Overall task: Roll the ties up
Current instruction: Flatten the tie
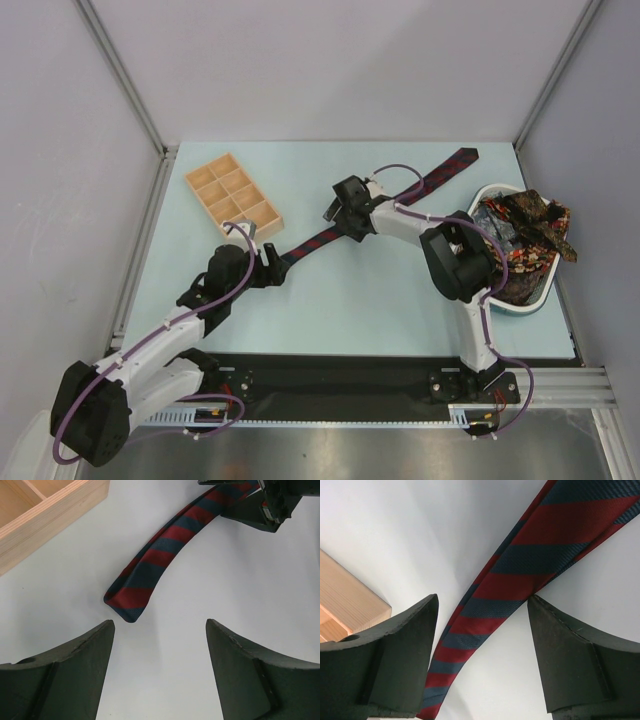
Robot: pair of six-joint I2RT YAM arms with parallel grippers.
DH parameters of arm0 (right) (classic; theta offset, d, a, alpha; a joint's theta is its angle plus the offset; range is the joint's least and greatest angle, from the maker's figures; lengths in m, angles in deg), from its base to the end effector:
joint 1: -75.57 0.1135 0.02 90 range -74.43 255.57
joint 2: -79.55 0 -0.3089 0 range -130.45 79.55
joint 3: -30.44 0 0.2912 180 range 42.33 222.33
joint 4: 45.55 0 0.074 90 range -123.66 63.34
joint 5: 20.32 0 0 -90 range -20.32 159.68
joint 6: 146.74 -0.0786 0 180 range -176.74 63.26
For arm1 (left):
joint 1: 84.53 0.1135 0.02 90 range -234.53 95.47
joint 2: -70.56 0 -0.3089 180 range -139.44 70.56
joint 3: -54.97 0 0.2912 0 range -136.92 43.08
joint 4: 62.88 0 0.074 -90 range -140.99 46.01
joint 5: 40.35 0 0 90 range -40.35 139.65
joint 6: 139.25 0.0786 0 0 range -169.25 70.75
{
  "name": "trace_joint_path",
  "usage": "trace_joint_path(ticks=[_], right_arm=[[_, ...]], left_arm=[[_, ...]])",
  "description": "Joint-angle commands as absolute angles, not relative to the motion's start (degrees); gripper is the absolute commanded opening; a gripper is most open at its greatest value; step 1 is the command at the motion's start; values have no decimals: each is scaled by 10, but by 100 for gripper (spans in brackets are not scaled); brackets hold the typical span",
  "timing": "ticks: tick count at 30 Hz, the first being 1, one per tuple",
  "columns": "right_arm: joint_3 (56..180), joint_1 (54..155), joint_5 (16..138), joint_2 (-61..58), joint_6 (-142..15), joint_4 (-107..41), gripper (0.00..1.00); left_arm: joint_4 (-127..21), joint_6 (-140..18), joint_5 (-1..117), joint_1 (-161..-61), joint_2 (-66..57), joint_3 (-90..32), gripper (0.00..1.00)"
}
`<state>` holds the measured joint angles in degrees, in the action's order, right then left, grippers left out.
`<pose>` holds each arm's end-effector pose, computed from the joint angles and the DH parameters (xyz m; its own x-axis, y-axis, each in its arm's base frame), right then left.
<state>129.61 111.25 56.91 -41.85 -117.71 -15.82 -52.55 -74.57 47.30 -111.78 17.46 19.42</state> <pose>0.4515 0.3028 0.1483 -0.7111 0.5392 -0.4512 0.3370 0.8246 0.4543 0.2211 -0.1102 0.2014 -0.5577 -0.1934 -0.8072 0.2066 0.9095 -0.3607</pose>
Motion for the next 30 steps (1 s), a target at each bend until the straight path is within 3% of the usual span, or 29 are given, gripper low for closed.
trace_joint_path(ticks=[1, 16, 22, 30], right_arm=[[1317, 1109, 588, -431, -1176, -164, 76], [1357, 1127, 489, -364, -1253, 63, 74], [1415, 1132, 504, -407, -1302, 106, 70], [1620, 1149, 484, -533, -1329, 255, 70]], left_arm=[[-535, -733, 478, -1119, 184, 193, 80], [-520, -741, 457, -1119, 188, 190, 80], [-515, -741, 453, -1119, 200, 192, 80], [-494, -750, 428, -1118, 173, 184, 80]])
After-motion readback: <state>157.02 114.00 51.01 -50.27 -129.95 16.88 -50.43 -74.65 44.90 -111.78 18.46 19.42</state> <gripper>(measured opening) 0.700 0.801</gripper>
